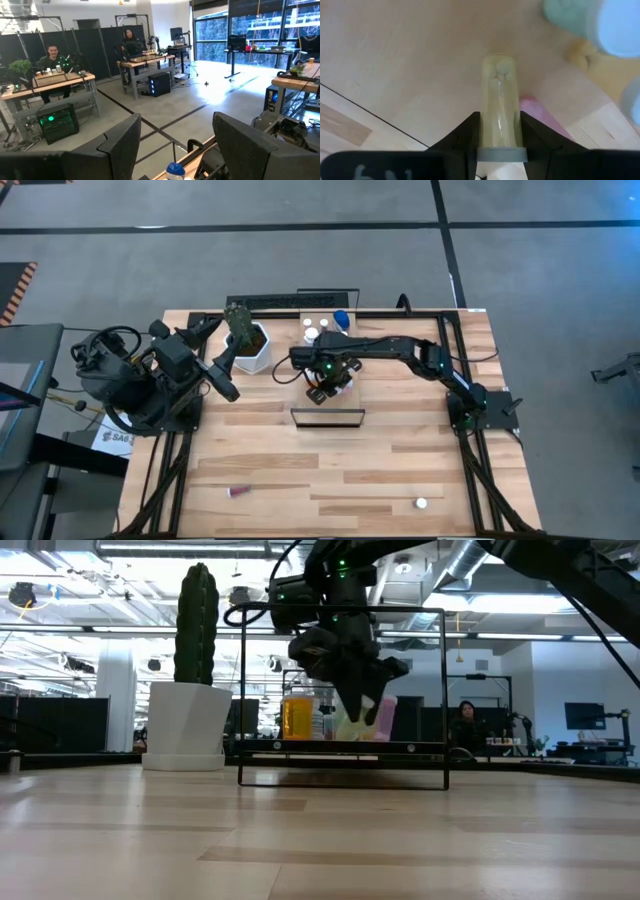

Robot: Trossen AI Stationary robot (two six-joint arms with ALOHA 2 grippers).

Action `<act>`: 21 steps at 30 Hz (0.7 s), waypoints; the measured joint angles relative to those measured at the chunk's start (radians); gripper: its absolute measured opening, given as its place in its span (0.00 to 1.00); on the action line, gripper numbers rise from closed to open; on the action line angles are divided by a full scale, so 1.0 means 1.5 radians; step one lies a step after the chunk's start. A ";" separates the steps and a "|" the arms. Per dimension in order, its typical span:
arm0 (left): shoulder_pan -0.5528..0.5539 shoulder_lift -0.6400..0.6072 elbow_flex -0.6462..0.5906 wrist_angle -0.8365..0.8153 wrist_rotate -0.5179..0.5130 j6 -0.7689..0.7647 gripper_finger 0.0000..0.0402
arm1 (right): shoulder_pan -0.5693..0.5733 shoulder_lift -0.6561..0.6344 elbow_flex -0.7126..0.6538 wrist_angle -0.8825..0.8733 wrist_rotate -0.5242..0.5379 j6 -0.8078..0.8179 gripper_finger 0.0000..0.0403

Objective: Pick and place medicine bottles onto shelf by color
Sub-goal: Put the yellow pill bottle on the shelf

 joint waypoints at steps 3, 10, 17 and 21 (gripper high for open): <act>0.000 0.000 0.000 0.000 0.000 0.000 0.59 | 0.000 0.000 0.000 -0.010 -0.001 -0.003 0.34; 0.000 0.000 0.000 0.000 0.000 0.000 0.59 | 0.006 0.000 0.001 0.003 -0.016 -0.027 0.34; 0.000 0.000 0.000 0.000 0.000 -0.001 0.59 | 0.005 -0.001 0.073 0.011 -0.016 -0.055 0.34; 0.000 0.000 0.000 0.000 0.000 -0.006 0.59 | 0.006 -0.001 0.150 -0.029 -0.015 -0.094 0.34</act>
